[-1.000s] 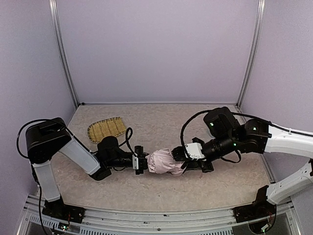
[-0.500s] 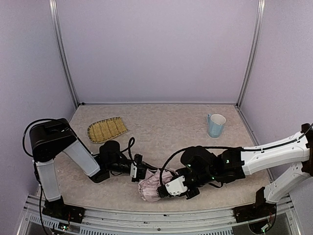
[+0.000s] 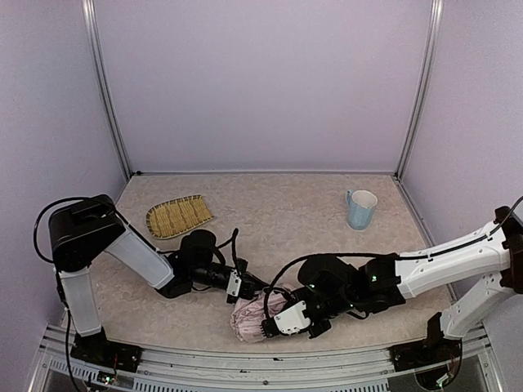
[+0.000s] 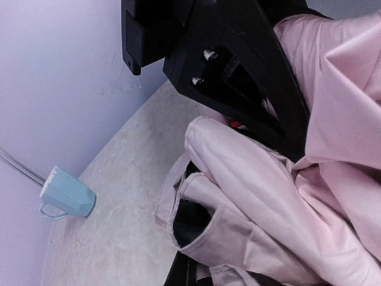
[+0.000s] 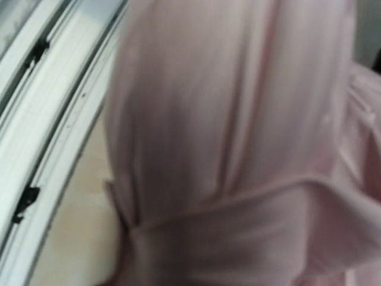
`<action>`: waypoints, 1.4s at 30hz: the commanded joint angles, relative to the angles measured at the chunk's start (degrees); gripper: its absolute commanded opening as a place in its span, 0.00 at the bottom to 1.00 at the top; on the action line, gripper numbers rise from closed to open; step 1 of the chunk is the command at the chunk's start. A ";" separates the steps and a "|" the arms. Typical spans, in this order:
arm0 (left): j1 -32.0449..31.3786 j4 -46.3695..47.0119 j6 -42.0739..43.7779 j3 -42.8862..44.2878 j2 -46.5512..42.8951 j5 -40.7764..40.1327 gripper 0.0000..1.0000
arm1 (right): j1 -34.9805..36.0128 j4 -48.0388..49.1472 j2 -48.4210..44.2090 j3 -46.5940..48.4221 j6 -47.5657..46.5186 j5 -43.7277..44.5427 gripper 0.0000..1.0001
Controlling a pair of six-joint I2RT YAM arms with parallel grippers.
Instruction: Put away the umbrella
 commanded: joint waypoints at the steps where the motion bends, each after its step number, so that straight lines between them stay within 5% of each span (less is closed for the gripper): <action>1: 2.11 4.34 3.70 3.58 0.50 -11.56 0.00 | 0.57 -8.82 7.01 -4.05 3.80 -19.53 0.00; 6: 1.61 3.23 6.73 3.82 3.23 -16.84 0.00 | -4.93 -16.64 14.85 -0.37 4.96 -25.88 0.00; 12: 2.99 12.64 3.62 2.03 6.50 -24.49 0.00 | -6.16 -21.72 22.21 2.88 6.57 -21.76 0.00; 15: 3.20 16.88 3.35 1.00 7.45 -29.24 0.11 | -7.11 -22.83 24.29 3.39 7.64 -21.39 0.00; 20: 5.28 17.88 0.60 0.79 5.99 -36.65 0.49 | -8.36 -23.09 25.72 3.52 8.62 -20.41 0.00; 27: 6.83 23.37 -11.54 -6.94 -6.54 -51.36 0.55 | -10.52 -24.45 28.00 5.24 10.12 -20.81 0.00; 29: 4.42 17.12 -14.78 -10.01 -15.53 -54.56 0.54 | -11.63 -25.75 29.45 6.59 10.69 -22.29 0.00; 31: 1.16 0.82 -18.92 -9.89 -24.29 -55.50 0.53 | -13.12 -27.45 30.99 8.32 10.89 -25.50 0.00; 35: -4.10 -28.79 -34.49 -5.85 -38.23 -42.79 0.42 | -16.00 -29.64 32.53 11.02 10.96 -28.61 0.00; 39: -10.46 -31.93 -38.78 -13.00 -47.46 -28.17 0.47 | -17.94 -30.88 34.16 12.59 10.62 -29.72 0.00; 42: -21.74 -27.04 -28.93 -21.42 -49.49 -38.83 0.52 | -18.84 -31.75 36.03 13.72 10.53 -29.52 0.00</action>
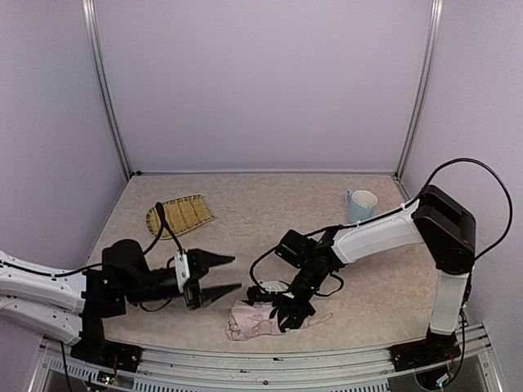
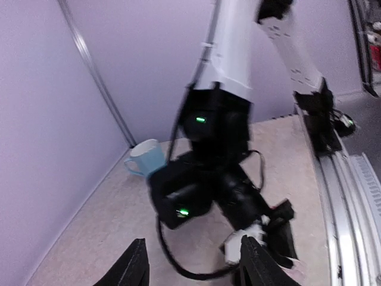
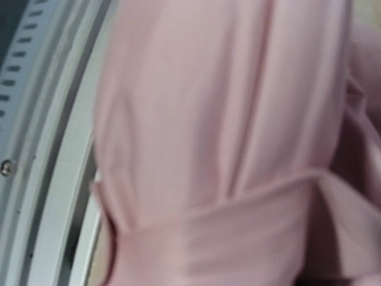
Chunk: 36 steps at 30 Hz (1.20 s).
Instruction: Put away the umbrella
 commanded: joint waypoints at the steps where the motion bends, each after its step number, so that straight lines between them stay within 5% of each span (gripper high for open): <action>1: -12.84 -4.55 5.59 -10.95 0.04 -4.70 0.54 | -1.30 -16.27 8.40 -3.41 1.49 7.87 0.00; 5: -14.35 -7.84 10.35 -6.64 8.79 -9.86 0.68 | -1.49 -16.88 9.83 -1.96 1.66 7.73 0.00; 8: -14.40 -7.38 14.46 -4.03 15.92 -11.41 0.97 | -1.62 -16.88 10.45 -1.65 1.67 7.91 0.00; 15: -12.86 -3.87 17.67 -0.26 27.50 -12.04 0.99 | -1.73 -16.88 11.14 -0.96 1.58 7.87 0.00; 19: -12.94 -11.88 14.32 4.19 33.31 -12.28 0.90 | -2.09 -16.72 10.54 -0.78 1.67 7.58 0.00; 23: -12.40 -17.00 12.89 4.88 34.31 -11.82 0.66 | -2.45 -15.87 9.23 -0.64 2.41 8.18 0.00; 25: -11.72 -21.45 11.36 6.64 34.49 -10.32 0.55 | -2.77 -15.21 8.36 -0.32 3.30 8.69 0.09; 36: -8.19 -32.54 4.53 14.69 41.75 2.45 0.30 | -3.35 -6.92 -5.44 -5.83 9.63 17.10 0.54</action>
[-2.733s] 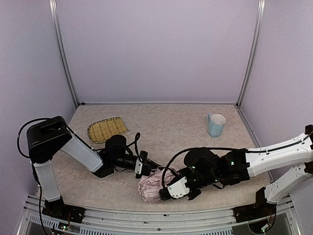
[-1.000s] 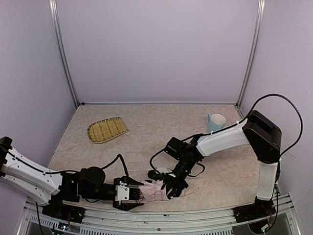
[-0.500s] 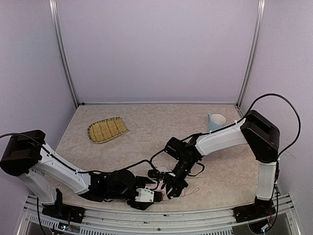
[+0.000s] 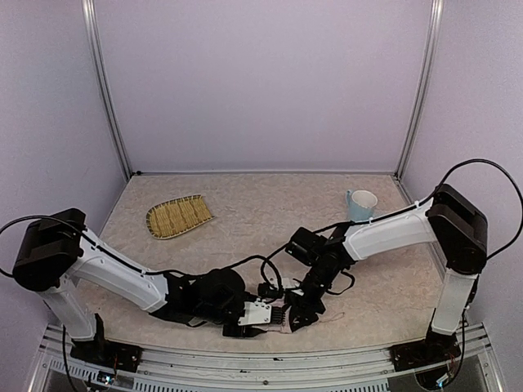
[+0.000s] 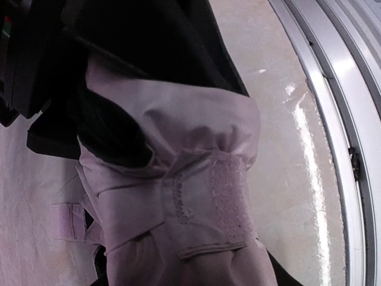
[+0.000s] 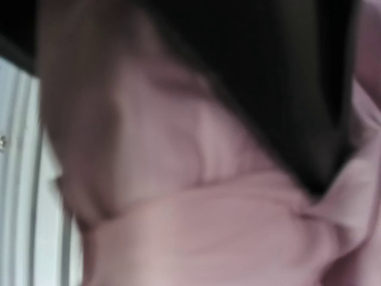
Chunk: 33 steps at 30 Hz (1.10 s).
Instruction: Put away the umbrella
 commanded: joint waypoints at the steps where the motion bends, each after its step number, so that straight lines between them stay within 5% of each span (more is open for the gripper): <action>1: 1.74 -14.05 -4.75 3.33 5.68 7.11 0.27 | -0.60 -1.84 -4.37 -5.92 4.62 15.95 0.59; 4: 2.14 -17.76 -6.39 6.55 8.16 8.37 0.22 | -0.62 -1.16 -7.88 -8.75 5.26 20.76 0.62; 5: 2.36 -18.35 -6.47 7.40 8.84 8.97 0.19 | -0.60 -0.58 -9.11 -9.58 5.35 22.33 0.71; 6: 2.67 -18.82 -6.53 7.94 9.51 9.59 0.17 | -0.58 -0.10 -10.77 -10.18 5.49 23.72 0.96; 7: 3.05 -19.37 -6.56 8.46 9.92 10.29 0.15 | -0.65 0.30 -12.05 -10.51 5.87 25.22 1.00; 14: 7.98 -22.26 -6.27 10.89 11.06 18.48 0.10 | -0.27 3.22 -25.76 -14.72 5.27 37.74 1.00; 21: 14.02 -27.28 -5.98 15.55 16.73 30.70 0.05 | 8.39 22.19 -39.15 -25.23 -5.83 39.03 1.00; 33: 16.42 -33.49 -3.64 20.44 21.98 37.55 0.04 | 13.83 31.46 -20.67 -24.49 -9.37 48.79 0.98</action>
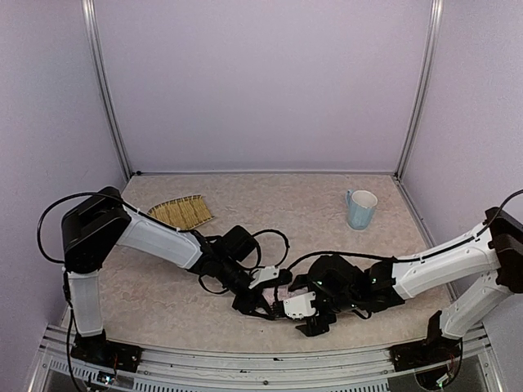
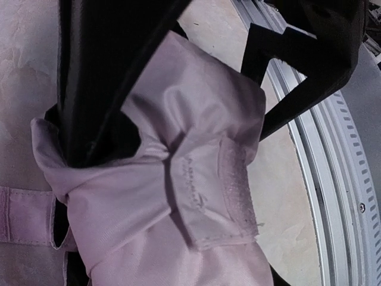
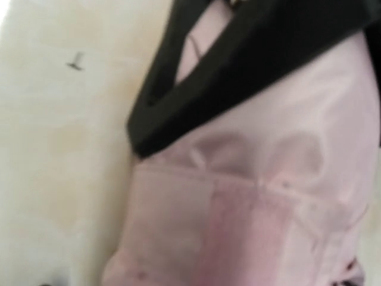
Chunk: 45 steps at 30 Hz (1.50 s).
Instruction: Put away the umbrella
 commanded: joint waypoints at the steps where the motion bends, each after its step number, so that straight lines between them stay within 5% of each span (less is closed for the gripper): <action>1: -0.28 -12.57 1.36 -1.82 5.28 -1.85 0.04 | 0.42 1.96 3.69 -0.18 -1.41 5.17 0.97; 6: 0.18 -13.27 1.90 -1.46 5.47 -0.73 0.04 | 0.42 0.37 6.90 0.28 -0.50 5.78 0.82; 11: 1.14 -14.98 3.65 -1.11 5.39 1.99 0.04 | -0.05 -3.76 10.38 0.85 0.63 7.34 0.79; 14: 1.46 -16.17 4.85 -0.46 5.74 2.69 0.04 | -0.35 -5.39 11.16 1.43 1.02 6.28 0.47; 17: 1.68 -16.87 6.01 0.00 5.57 2.70 0.10 | -1.12 -6.96 12.10 2.02 1.69 6.75 0.38; 19: 1.95 -15.57 5.80 -0.74 4.33 1.27 0.21 | -1.83 -8.66 12.53 2.65 2.40 5.92 0.32; 21: 2.00 -13.20 5.67 -2.31 1.96 -2.12 0.44 | -2.25 -9.93 12.65 3.31 2.93 4.32 0.26; 23: 2.07 -9.79 5.93 -4.31 -2.53 -6.42 0.93 | -2.46 -10.29 12.54 3.50 3.16 2.90 0.18; 24: 2.16 -7.37 6.11 -5.47 -5.01 -8.58 0.98 | -2.53 -10.29 12.56 3.53 3.19 2.46 0.16; 33: 1.76 25.07 4.11 -24.55 -33.11 -31.34 0.99 | -3.72 -11.58 12.03 4.95 4.32 -2.61 0.00; 40: 1.48 64.39 -12.72 -43.77 -46.60 -27.54 0.99 | -8.01 -10.02 7.07 8.22 6.09 -8.08 0.00; 45: 0.85 65.77 -19.70 -40.75 -43.58 -20.36 0.97 | -12.13 -10.12 1.51 12.01 7.47 -9.55 0.00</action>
